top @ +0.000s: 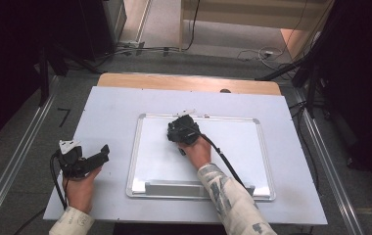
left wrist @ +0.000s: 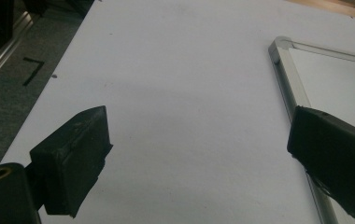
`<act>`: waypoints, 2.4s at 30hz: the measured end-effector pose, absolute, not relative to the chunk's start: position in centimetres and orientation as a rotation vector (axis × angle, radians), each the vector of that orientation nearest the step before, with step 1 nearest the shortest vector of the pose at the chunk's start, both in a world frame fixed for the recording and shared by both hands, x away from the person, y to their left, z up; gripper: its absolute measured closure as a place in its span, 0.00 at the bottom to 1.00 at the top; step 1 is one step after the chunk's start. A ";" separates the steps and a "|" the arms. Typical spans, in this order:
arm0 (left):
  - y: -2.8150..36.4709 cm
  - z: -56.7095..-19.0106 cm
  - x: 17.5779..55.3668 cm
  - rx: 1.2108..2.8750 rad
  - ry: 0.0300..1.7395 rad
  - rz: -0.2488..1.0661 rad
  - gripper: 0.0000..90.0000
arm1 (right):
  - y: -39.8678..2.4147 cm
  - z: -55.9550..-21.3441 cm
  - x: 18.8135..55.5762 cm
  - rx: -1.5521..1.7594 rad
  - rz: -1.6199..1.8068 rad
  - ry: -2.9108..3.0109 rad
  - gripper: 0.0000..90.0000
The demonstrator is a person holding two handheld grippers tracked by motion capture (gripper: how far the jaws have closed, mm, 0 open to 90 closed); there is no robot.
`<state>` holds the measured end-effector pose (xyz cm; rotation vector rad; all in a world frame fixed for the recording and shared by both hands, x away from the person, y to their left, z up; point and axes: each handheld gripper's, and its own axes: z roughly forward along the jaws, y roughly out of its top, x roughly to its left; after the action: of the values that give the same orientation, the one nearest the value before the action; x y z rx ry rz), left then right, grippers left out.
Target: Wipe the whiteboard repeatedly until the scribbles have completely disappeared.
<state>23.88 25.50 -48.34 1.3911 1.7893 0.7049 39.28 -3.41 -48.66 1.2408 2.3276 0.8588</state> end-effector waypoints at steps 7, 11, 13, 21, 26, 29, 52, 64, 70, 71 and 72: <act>25.5 -48.3 23.9 1.391 1.788 0.706 0.07 | -2.6 -48.7 39.0 1.226 0.863 2.341 0.43; 25.5 -48.3 23.9 1.392 1.788 0.706 0.07 | -2.3 -48.7 38.9 1.218 0.865 2.348 0.43; 25.5 -48.3 23.8 1.392 1.787 0.704 0.07 | -2.2 -48.7 38.9 1.216 0.864 2.351 0.43; 25.7 -48.3 23.7 1.386 1.791 0.706 0.07 | -2.3 -48.7 39.0 1.214 0.865 2.351 0.42; 25.8 -48.3 23.7 1.383 1.791 0.707 0.07 | -2.4 -48.7 39.0 1.210 0.867 2.356 0.42; 25.9 -48.4 23.7 1.379 1.794 0.709 0.07 | -2.6 -48.7 39.0 1.214 0.871 2.353 0.42; 26.0 -48.3 23.5 1.377 1.797 0.710 0.07 | -7.8 -48.6 40.2 1.304 0.843 2.295 0.42; 25.9 -48.4 23.6 1.378 1.798 0.710 0.07 | -11.5 -48.5 40.8 1.375 0.827 2.246 0.42; 25.9 -48.4 23.6 1.381 1.800 0.709 0.07 | -13.7 -48.4 41.1 1.413 0.818 2.213 0.42; 25.9 -48.4 23.6 1.380 1.800 0.710 0.07 | -14.2 -48.4 41.1 1.426 0.818 2.205 0.42; 25.9 -48.4 23.6 1.380 1.800 0.710 0.07 | -14.5 -48.4 41.2 1.429 0.815 2.201 0.42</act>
<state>23.59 25.90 -48.40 1.3802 1.8004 0.7099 41.17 -14.55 -48.42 1.4292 2.2009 0.8151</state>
